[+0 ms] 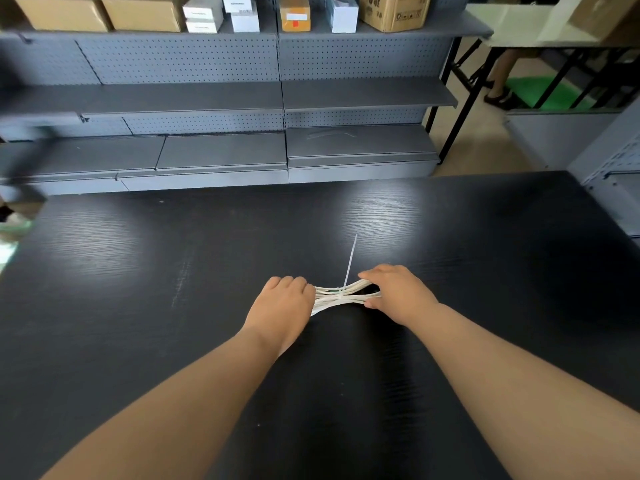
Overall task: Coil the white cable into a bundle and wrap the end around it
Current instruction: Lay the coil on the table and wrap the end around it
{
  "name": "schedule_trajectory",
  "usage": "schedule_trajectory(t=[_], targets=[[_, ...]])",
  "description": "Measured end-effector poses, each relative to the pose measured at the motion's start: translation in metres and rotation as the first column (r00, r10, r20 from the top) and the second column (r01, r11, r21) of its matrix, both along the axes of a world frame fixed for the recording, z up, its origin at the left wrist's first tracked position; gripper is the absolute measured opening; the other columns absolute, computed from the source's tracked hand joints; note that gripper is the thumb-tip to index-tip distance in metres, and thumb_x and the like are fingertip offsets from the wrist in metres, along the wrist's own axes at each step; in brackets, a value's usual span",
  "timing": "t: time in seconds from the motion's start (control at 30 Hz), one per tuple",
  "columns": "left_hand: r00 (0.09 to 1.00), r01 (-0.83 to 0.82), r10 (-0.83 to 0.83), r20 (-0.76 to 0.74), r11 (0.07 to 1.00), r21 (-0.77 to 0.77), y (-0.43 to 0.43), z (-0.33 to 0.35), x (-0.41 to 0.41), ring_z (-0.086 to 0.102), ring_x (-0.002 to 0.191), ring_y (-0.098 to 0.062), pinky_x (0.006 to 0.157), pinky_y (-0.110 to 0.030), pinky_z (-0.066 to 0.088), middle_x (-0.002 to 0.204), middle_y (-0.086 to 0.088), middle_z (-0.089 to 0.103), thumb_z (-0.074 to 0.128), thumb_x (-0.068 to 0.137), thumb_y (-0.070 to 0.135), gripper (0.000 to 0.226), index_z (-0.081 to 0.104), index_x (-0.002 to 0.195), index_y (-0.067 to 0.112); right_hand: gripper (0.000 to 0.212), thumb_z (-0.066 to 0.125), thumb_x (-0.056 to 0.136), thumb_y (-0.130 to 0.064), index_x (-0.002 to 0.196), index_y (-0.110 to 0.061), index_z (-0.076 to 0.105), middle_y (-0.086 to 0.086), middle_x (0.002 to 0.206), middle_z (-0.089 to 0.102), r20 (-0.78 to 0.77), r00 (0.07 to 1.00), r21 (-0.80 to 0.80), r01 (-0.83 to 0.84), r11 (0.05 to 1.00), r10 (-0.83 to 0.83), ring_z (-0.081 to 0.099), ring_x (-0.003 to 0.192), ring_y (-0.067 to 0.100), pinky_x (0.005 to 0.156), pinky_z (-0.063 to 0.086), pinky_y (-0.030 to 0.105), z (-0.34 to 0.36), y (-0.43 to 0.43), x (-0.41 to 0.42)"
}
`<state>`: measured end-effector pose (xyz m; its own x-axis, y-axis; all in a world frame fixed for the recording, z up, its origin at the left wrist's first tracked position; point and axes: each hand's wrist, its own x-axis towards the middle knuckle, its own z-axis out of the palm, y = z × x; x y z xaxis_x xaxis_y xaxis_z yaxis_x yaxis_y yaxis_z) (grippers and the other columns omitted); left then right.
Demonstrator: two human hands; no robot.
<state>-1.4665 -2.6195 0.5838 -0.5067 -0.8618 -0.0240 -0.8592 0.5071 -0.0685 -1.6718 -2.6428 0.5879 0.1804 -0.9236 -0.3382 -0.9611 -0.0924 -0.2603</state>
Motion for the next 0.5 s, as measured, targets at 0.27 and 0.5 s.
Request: schedule_trajectory(t=[0.27, 0.5], targets=[[0.991, -0.072, 0.083, -0.108, 0.992, 0.104, -0.002, -0.009, 0.007, 0.054, 0.091, -0.02, 0.086, -0.026, 0.036, 0.097, 0.0, 0.056, 0.053, 0.084, 0.009, 0.014, 0.054, 0.096, 0.017, 0.053, 0.063, 0.086, -0.03, 0.135, -0.028, 0.043, -0.004, 0.133, 0.048, -0.006, 1.0, -0.012, 0.01, 1.0, -0.01, 0.038, 0.125, 0.021, 0.099, 0.039, 0.035, 0.0, 0.003, 0.001], [0.981, -0.182, 0.188, -0.057, 0.979, 0.092, -0.006, -0.01, -0.003, 0.052, 0.098, -0.021, 0.087, -0.028, 0.033, 0.106, -0.001, 0.054, 0.036, 0.094, 0.017, 0.016, 0.049, 0.104, 0.016, 0.054, 0.062, 0.087, -0.03, 0.137, -0.028, 0.041, -0.004, 0.135, 0.046, -0.006, 1.0, -0.009, 0.014, 1.0, -0.014, 0.037, 0.126, 0.021, 0.1, 0.037, 0.035, -0.001, 0.003, 0.001]])
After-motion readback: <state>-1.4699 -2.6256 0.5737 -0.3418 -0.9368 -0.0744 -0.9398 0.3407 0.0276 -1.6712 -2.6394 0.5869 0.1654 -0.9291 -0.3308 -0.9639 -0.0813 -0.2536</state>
